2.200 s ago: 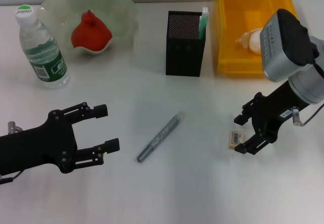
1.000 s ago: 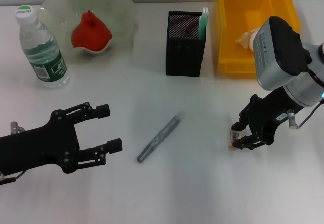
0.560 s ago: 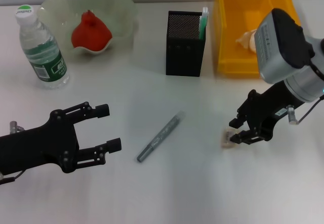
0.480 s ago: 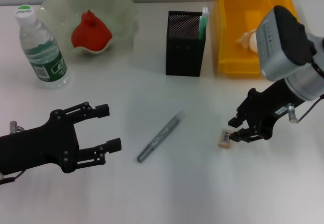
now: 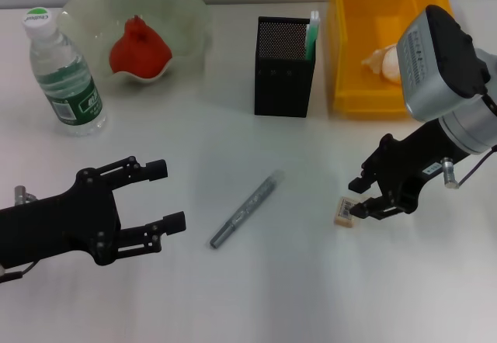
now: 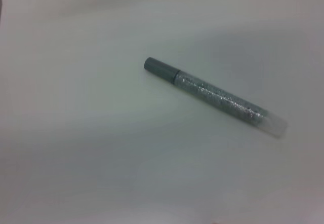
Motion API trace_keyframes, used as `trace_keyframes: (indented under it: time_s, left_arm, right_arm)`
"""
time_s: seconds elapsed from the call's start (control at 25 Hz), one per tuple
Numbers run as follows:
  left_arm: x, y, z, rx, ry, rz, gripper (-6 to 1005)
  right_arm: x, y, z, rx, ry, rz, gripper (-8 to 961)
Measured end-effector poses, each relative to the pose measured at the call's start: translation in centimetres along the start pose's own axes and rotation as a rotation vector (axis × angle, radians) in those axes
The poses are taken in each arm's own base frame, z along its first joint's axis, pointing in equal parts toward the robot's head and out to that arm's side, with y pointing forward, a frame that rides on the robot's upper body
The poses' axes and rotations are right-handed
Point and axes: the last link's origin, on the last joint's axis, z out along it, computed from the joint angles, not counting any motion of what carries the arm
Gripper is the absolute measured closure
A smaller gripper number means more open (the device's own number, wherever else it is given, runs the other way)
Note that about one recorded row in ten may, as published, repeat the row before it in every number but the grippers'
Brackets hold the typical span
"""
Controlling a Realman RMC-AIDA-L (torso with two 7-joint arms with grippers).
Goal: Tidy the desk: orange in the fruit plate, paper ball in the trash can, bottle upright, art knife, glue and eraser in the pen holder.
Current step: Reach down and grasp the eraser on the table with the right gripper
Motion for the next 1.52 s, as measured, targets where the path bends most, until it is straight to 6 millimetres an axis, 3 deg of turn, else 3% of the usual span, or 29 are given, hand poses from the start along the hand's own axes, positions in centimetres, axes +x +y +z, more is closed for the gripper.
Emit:
trace_keyframes:
  time_s: [0.2, 0.4, 0.64, 1.52]
  left_arm:
    - [0.0, 0.1, -0.1, -0.001, 0.000, 0.001, 210]
    - [-0.1, 0.2, -0.2, -0.002, 0.000, 0.000, 212]
    - [-0.1, 0.2, -0.3, 0.000, 0.000, -0.001, 214]
    - [-0.2, 0.3, -0.3, -0.006, -0.008, 0.005, 224]
  right_arm:
    - [-0.2, 0.0, 0.0, 0.002, 0.001, -0.004, 635]
    - [-0.1, 0.0, 0.2, 0.004, 0.001, -0.001, 442]
    - [-0.2, 0.1, 0.6, 0.005, 0.007, -0.010, 398]
    - [0.1, 0.3, 2.0, 0.011, 0.007, -0.012, 401]
